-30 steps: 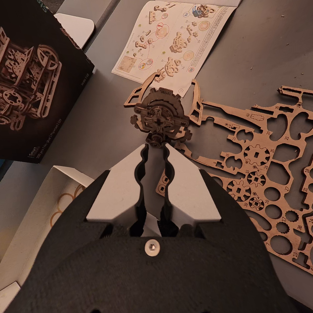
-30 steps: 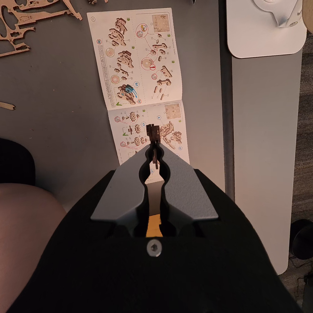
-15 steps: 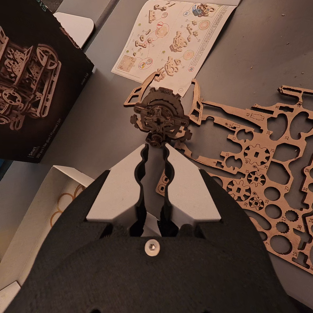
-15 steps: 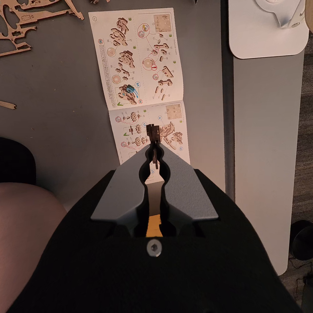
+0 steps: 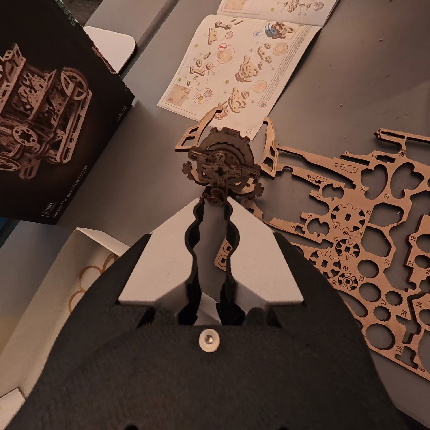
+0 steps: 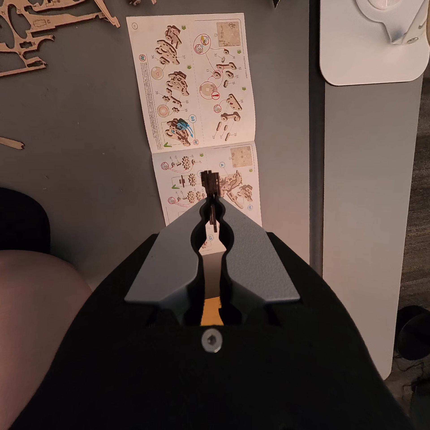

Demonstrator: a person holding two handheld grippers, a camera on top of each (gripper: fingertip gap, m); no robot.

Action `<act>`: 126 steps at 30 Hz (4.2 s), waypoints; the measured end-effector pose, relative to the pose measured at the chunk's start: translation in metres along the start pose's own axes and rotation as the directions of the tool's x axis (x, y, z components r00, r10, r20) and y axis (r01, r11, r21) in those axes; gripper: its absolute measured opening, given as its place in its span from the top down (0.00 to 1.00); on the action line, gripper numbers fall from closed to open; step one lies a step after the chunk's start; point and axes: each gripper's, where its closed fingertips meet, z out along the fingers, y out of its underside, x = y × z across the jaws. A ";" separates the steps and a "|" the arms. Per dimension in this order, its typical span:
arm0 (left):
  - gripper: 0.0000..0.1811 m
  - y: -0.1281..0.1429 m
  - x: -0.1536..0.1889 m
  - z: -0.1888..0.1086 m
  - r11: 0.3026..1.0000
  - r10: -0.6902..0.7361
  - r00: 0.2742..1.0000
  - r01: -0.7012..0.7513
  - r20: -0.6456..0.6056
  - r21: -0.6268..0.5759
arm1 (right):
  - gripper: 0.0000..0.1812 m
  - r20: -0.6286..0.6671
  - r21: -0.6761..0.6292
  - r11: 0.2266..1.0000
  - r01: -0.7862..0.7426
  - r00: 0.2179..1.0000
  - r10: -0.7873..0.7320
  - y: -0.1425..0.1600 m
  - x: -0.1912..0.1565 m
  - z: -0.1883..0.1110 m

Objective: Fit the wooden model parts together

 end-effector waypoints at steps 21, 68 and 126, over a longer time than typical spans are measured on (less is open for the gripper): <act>0.93 0.000 0.001 0.004 0.999 -0.033 0.999 0.034 -0.027 0.001 | 0.99 0.063 0.016 0.996 0.085 0.994 -0.086 -0.019 -0.011 0.011; 0.94 0.001 0.009 0.005 0.940 -0.341 0.916 0.339 -0.211 -0.047 | 0.99 0.085 -0.030 0.999 0.024 0.996 -0.021 -0.006 -0.004 0.020; 0.94 -0.010 -0.013 -0.001 0.996 0.083 0.990 -0.084 0.113 0.007 | 0.99 0.107 -0.062 0.998 0.033 0.994 -0.027 -0.008 -0.007 0.027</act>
